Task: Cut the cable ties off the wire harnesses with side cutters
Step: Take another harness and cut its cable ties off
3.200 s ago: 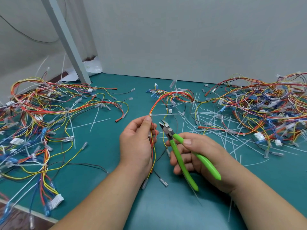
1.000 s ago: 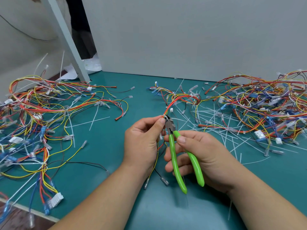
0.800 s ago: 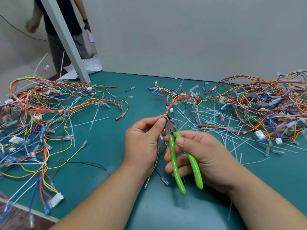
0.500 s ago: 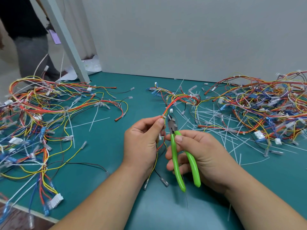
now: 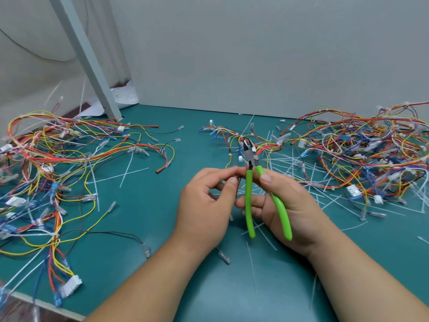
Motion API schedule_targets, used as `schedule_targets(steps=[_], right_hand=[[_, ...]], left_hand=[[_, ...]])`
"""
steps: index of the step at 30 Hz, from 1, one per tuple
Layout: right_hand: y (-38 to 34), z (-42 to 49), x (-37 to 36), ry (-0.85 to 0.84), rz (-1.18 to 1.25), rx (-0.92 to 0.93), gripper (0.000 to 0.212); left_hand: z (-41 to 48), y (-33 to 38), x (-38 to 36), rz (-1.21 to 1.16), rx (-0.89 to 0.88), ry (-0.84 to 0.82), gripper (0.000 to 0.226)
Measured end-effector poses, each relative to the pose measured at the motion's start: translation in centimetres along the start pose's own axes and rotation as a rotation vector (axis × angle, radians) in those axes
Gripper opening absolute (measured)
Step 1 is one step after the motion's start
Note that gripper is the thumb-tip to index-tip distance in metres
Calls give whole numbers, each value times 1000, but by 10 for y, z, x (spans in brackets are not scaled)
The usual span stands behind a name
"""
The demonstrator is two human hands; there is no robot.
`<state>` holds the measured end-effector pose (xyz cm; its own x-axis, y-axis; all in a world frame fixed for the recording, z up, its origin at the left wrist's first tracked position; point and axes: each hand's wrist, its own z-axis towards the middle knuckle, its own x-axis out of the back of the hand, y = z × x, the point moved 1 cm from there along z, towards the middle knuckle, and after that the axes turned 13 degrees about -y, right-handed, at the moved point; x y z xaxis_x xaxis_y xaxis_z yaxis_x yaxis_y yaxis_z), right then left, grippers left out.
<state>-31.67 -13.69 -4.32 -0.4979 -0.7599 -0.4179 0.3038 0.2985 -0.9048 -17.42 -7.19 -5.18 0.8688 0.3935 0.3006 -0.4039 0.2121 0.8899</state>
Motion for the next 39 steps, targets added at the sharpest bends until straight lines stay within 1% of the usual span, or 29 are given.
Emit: schedule_targets(steps=[1, 3, 4, 6, 7, 9, 10, 11, 13, 16, 18, 20, 23, 26, 28, 30, 32, 34, 36, 38, 39], right_hand=[[-1, 0, 2, 3, 35, 22, 37], [-3, -1, 5, 14, 98, 59, 33], [-4, -1, 6, 22, 127, 69, 35], [-7, -1, 8, 31, 177, 87, 44], [-9, -1, 8, 29, 194, 99, 52], [-11, -1, 10, 21, 231, 123, 70], [-12, -1, 12, 17, 252, 138, 73], [-13, -2, 13, 13, 271, 154, 68], [-15, -2, 16, 5, 304, 181, 52], [-17, -3, 19, -2, 361, 214, 43], [-18, -2, 23, 8, 398, 235, 43], [-17, -1, 26, 17, 419, 251, 45], [-16, 0, 28, -1, 444, 264, 53], [-16, 0, 28, -37, 437, 251, 60], [-15, 0, 27, -82, 410, 217, 61], [-13, -1, 25, -160, 373, 167, 63], [-10, -3, 22, -266, 359, 103, 63], [-6, -4, 19, -381, 326, 25, 58], [0, -6, 17, -476, 264, -54, 50], [6, -7, 17, -549, 239, -124, 50], [8, -7, 18, -579, 231, -147, 50]], left_hand=[[0, 3, 4, 25, 3, 2, 23], [2, 5, 16, 46, 91, -21, 18], [2, 4, 22, 64, 153, -76, 15], [-1, -1, 33, 100, 254, -200, 19], [-5, -3, 38, 109, 279, -224, 22], [-11, -8, 47, 121, 278, -203, 21], [-15, -10, 49, 124, 266, -191, 14], [-18, -10, 49, 123, 260, -188, 7], [-23, -10, 47, 142, 248, -206, 9], [-24, -11, 42, 226, 222, -244, 12], [-23, -12, 44, 238, 214, -231, 14], [-23, -14, 45, 188, 188, -216, 15], [-24, -14, 45, 150, 176, -201, 11], [-23, -15, 45, 146, 149, -156, 24], [-22, -15, 46, 121, 132, -96, 34], [-20, -16, 49, 43, 141, -16, 34], [-17, -16, 53, -59, 182, 58, 30], [-12, -15, 56, -158, 248, 88, 35], [-2, -13, 55, -247, 356, 30, 39], [9, -9, 50, -317, 506, -125, 44], [14, -7, 45, -359, 577, -223, 50]])
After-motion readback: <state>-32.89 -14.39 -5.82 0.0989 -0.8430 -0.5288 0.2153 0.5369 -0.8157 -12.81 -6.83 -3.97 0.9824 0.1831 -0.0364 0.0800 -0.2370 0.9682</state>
